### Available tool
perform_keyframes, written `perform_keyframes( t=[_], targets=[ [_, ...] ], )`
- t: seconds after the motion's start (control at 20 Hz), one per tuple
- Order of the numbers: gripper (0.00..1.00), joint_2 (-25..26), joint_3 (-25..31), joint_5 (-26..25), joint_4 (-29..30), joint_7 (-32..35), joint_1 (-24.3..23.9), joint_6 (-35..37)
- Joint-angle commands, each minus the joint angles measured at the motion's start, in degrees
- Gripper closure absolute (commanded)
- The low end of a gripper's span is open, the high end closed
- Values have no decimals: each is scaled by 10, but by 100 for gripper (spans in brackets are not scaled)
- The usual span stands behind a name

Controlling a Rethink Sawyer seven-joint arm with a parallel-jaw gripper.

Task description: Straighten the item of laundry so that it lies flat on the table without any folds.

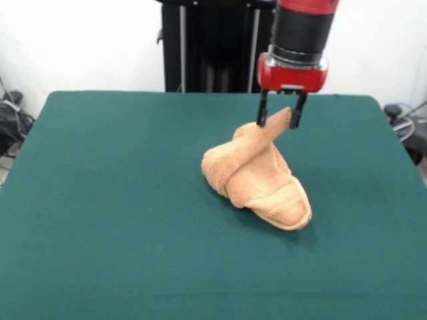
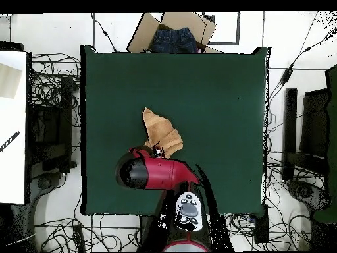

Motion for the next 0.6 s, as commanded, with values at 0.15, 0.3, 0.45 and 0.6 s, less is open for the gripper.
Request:
perform_keyframes(
  t=[0.15, 0.3, 0.45, 0.6],
  targets=[
    [0, 44, 84, -2, -48, 38, -47, 48],
    [0, 62, 106, -23, -55, 11, -87, 30],
    [0, 71, 117, -46, -58, -3, -111, 20],
    [0, 68, 113, -56, -74, -8, -112, 40]
  ],
)
